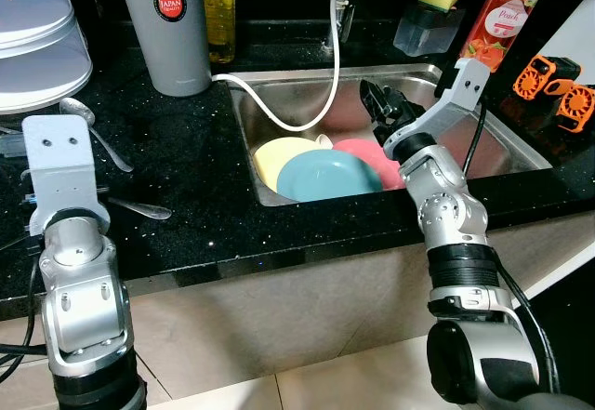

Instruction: Kitchen organization

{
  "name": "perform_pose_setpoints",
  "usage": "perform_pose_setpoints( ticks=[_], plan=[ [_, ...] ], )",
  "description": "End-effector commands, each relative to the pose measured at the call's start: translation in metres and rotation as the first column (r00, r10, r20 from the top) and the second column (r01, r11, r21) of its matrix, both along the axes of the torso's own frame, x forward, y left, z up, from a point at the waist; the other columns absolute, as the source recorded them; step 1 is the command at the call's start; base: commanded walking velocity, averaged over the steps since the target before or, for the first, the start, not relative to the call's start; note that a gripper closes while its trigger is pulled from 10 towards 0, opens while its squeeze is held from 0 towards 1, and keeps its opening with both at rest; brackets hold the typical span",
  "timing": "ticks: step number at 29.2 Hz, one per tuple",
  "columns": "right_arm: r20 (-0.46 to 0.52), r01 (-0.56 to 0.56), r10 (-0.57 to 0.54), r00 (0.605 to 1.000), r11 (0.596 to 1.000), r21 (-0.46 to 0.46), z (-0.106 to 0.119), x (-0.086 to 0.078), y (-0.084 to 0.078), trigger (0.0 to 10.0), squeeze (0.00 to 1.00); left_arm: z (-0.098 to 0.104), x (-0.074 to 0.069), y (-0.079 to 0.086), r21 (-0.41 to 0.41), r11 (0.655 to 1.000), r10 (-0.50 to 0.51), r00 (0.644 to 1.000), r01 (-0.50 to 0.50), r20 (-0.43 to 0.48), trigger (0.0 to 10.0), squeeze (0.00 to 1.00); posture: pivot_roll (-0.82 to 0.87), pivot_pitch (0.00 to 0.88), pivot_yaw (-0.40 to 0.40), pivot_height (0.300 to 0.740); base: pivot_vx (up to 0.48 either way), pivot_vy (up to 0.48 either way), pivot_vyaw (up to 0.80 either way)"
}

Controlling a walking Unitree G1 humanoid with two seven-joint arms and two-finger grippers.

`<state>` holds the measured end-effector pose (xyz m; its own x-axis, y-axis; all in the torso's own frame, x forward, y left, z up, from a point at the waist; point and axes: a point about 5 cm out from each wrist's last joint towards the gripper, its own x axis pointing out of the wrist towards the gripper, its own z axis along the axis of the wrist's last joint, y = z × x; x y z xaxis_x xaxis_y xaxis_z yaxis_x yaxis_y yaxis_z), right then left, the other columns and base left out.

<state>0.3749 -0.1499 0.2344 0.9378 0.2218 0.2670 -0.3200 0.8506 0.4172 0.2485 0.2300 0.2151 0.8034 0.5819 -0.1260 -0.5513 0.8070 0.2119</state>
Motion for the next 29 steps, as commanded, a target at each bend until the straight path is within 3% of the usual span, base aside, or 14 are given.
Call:
perform_pose_setpoints(
  ticks=[1,4,5,6,15,16,18,20,21,23,25,27,28,29],
  plan=[
    [-0.018,-0.009,0.009,1.0,1.0,-0.003,-0.003,0.001,0.001,10.0,0.0,-0.011,0.001,-0.005,-0.074,0.997,-0.005,0.999,0.002,-0.043,10.0,0.0,0.25,0.032,-0.093,0.74,0.0,0.0,0.0],
    [-0.015,-0.01,0.01,1.0,1.0,-0.002,-0.002,0.001,0.001,10.0,0.0,-0.024,0.007,-0.013,-0.206,0.978,-0.044,0.997,0.028,-0.07,10.0,0.0,0.23,0.031,-0.093,0.74,0.0,0.0,0.0],
    [-0.015,-0.01,0.01,1.0,1.0,-0.002,-0.002,0.001,0.001,10.0,0.0,-0.024,0.007,-0.013,-0.206,0.978,-0.044,0.997,0.028,-0.07,10.0,0.0,0.23,0.031,-0.093,0.74,0.0,0.0,0.0],
    [-0.014,-0.012,0.012,1.0,1.0,-0.002,-0.001,0.001,0.001,10.0,0.0,-0.026,0.012,-0.019,-0.3,0.952,-0.081,0.995,0.06,-0.057,10.0,0.0,0.23,0.031,-0.093,0.74,0.0,0.0,0.0],
    [-0.012,-0.012,0.012,1.0,1.0,-0.002,-0.001,0.0,0.002,10.0,0.0,-0.041,0.012,-0.021,-0.471,0.881,-0.018,0.994,-0.033,-0.104,10.0,0.0,0.22,0.029,-0.091,0.74,0.0,0.0,0.0],
    [-0.013,-0.011,0.011,1.0,1.0,-0.001,-0.001,0.0,0.001,10.0,0.0,-0.045,0.01,-0.02,-0.504,0.862,0.002,0.993,-0.064,-0.122,7.5,0.0,0.22,0.029,-0.089,0.74,0.0,0.0,0.0],
    [-0.015,-0.011,0.011,1.0,1.0,-0.001,-0.002,-0.001,0.001,10.0,0.0,-0.048,0.009,-0.02,-0.526,0.846,0.015,0.991,-0.084,-0.134,7.5,0.0,0.22,0.029,-0.089,0.74,0.0,0.0,0.0],
    [-0.017,-0.013,0.013,1.0,1.0,0.001,-0.002,-0.001,0.002,10.0,0.0,-0.05,0.012,-0.019,-0.546,0.833,0.02,0.991,-0.09,-0.132,5.1,0.0,0.22,0.028,-0.091,0.74,0.0,0.0,0.0],
    [-0.017,-0.015,0.015,1.0,1.0,0.002,-0.002,0.0,0.003,10.0,0.0,-0.047,0.016,-0.014,-0.534,0.842,0.021,0.993,-0.079,-0.114,4.4,0.0,0.23,0.027,-0.095,0.74,0.0,0.0,0.0],
    [-0.018,-0.017,0.017,1.0,1.0,0.003,-0.003,0.0,0.004,10.0,0.0,-0.044,0.019,-0.011,-0.525,0.848,0.021,0.995,-0.072,-0.101,4.4,0.0,0.23,0.026,-0.095,0.74,0.0,0.0,0.0],
    [-0.017,-0.026,0.026,1.0,1.0,0.004,-0.002,0.0,0.006,10.0,0.0,-0.038,0.03,-0.001,-0.503,0.864,0.002,0.998,-0.036,-0.067,6.7,0.0,0.23,0.023,-0.097,0.74,0.0,0.0,0.0],
    [-0.017,-0.026,0.026,1.0,1.0,0.004,-0.002,0.0,0.006,10.0,0.0,-0.038,0.03,-0.001,-0.503,0.864,0.002,0.998,-0.036,-0.067,6.7,0.0,0.23,0.023,-0.097,0.74,0.0,0.0,0.0],
    [-0.016,-0.029,0.029,0.999,1.0,0.003,-0.001,0.001,0.007,10.0,0.0,-0.035,0.034,0.001,-0.494,0.869,-0.016,0.998,-0.013,-0.055,7.7,0.0,0.23,0.023,-0.098,0.74,0.0,0.0,0.0],
    [-0.016,-0.031,0.031,0.999,1.0,0.003,-0.001,0.001,0.008,10.0,0.0,-0.033,0.037,0.005,-0.486,0.874,-0.021,0.999,-0.003,-0.045,10.0,0.0,0.23,0.02,-0.1,0.74,0.0,0.0,0.0]
  ],
)
